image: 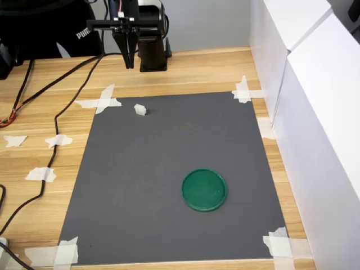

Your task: Grasp a white terminal and put it on the green lid.

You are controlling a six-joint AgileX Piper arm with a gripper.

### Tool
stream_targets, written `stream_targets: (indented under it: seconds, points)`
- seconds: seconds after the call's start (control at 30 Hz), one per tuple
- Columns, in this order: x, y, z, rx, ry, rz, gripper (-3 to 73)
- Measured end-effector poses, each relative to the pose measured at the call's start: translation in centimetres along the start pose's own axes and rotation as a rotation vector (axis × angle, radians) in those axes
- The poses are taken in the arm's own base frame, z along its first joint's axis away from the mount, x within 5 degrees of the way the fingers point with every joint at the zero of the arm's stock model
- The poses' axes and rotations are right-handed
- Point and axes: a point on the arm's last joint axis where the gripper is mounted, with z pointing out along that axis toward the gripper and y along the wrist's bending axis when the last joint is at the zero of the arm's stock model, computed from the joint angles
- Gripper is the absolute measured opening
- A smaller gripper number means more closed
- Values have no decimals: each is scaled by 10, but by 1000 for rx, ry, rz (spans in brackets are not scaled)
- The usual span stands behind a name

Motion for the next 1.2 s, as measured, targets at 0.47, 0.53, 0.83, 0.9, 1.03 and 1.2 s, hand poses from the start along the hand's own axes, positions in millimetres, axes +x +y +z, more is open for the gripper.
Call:
stream_targets:
  seconds: [0.47, 0.53, 0.83, 0.9, 1.03, 1.2]
  points:
    - [-10, -3, 4, 25, -76, -70, -16]
    - [-10, -4, 5, 39, -65, -98, -16]
    - [-7, 0, 5, 2, -41, -420, -16]
    - [-5, 2, 5, -26, -28, -478, -15]
    - [1, 10, 4, -125, 12, -545, -14]
    - [5, 16, 3, -209, 42, -556, 7]
